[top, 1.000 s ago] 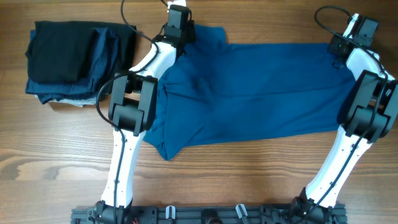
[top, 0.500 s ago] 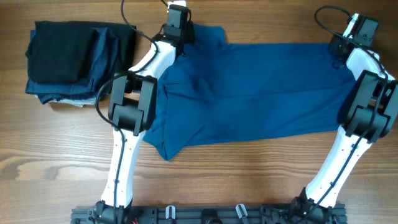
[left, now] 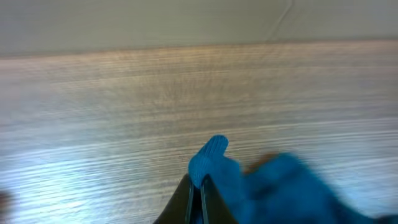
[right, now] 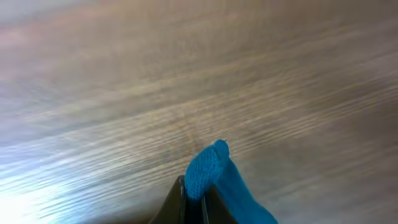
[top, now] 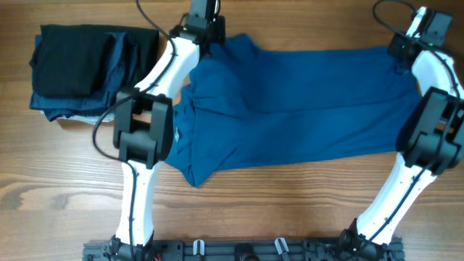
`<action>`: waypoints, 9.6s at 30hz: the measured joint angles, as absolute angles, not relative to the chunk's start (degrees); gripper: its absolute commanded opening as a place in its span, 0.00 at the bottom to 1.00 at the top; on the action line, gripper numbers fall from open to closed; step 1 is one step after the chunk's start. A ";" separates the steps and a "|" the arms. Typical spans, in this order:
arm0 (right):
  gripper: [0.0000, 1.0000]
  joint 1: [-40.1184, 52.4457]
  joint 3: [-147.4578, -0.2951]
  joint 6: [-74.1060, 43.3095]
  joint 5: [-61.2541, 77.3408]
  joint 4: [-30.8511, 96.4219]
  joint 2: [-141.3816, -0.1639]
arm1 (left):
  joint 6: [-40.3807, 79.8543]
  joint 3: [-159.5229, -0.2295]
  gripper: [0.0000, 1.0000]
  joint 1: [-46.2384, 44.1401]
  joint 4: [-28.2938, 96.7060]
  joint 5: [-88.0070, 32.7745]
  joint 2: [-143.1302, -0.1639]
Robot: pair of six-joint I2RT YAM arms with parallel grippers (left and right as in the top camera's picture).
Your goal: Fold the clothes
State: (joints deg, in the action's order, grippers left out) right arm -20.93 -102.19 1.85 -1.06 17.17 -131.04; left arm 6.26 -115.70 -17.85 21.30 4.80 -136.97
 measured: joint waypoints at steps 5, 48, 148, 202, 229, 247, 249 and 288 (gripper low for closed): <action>0.04 -20.93 -102.21 1.85 -1.02 24.49 -124.95 | 6.04 -115.70 0.04 -17.85 27.70 4.64 -131.26; 0.04 -27.97 -101.34 -0.27 -9.85 68.69 -116.14 | 16.47 -106.83 0.04 -28.12 85.47 -0.34 -114.43; 0.04 -31.55 -80.20 -2.35 7.92 51.31 -115.59 | 14.06 -95.20 0.04 -33.82 51.05 -12.36 -124.53; 0.41 6.33 -85.03 23.29 20.38 59.81 -114.96 | 14.50 -91.22 0.05 -28.14 61.39 -8.25 -122.30; 0.10 7.62 -84.86 26.41 9.78 55.55 -114.96 | 4.45 -91.37 0.04 -22.76 54.54 -21.43 -122.30; 0.04 -18.76 -84.86 5.80 7.22 58.70 -114.96 | -7.73 -92.86 0.04 -32.03 51.83 -22.92 -122.21; 0.04 -20.05 -84.77 4.91 7.20 58.67 -114.96 | -8.36 -92.88 0.04 -34.89 50.63 -20.51 -122.23; 0.05 -24.12 -69.08 1.41 8.73 36.51 -111.72 | -10.02 -92.97 0.58 -43.42 42.39 -11.42 -123.79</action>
State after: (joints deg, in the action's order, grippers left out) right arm -24.12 -69.08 1.41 8.73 36.51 -111.72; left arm -10.02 -92.97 -43.42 42.39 -11.42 -123.79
